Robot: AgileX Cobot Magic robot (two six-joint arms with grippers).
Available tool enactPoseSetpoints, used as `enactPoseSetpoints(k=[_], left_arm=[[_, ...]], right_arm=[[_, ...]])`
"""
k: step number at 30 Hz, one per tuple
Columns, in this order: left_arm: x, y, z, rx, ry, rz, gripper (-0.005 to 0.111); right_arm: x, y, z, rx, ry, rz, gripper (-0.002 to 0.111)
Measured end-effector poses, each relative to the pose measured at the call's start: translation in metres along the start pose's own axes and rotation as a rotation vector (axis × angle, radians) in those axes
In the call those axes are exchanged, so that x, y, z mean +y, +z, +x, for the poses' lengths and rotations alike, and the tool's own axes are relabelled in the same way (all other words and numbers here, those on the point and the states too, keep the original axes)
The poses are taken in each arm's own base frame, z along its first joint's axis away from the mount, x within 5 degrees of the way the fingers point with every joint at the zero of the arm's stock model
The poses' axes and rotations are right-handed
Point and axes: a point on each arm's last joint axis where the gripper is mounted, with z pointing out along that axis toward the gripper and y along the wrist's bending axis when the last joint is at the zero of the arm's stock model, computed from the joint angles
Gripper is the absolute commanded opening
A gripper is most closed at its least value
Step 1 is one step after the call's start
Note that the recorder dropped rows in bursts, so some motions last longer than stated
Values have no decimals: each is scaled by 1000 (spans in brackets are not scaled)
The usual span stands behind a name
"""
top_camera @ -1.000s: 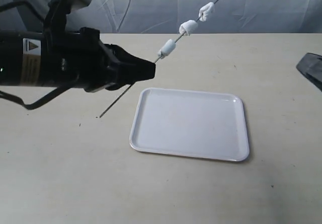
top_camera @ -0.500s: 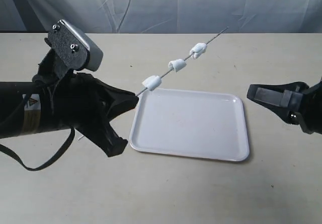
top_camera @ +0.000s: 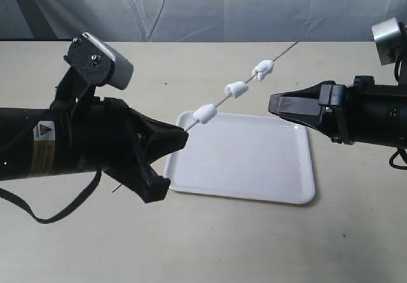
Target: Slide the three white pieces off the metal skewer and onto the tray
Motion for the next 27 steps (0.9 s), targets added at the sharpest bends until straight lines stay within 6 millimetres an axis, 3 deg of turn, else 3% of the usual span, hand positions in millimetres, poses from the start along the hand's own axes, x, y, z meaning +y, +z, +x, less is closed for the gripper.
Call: enactPoseSetpoints(k=[2,7,13,19,27], left_arm=[[0,0,-1,-6,-138,-5,0],[-2,0,-5,-54,-464,35,0],[-12,-1,-7,-48,-492,137,0],[-15,-1,-8,-50,-511,170,0],[-17,-2,-12,-80,-554,215,0]], right_arm=[[2,1,-6,-8,-15,-6,28],[12,2,-26,-43,-69,-48,28],[14,2,-30,-51,-55,-52,29],[18,2,-41,-70,-38,-53,42],[24,2,-53,-90,66,-67,39]])
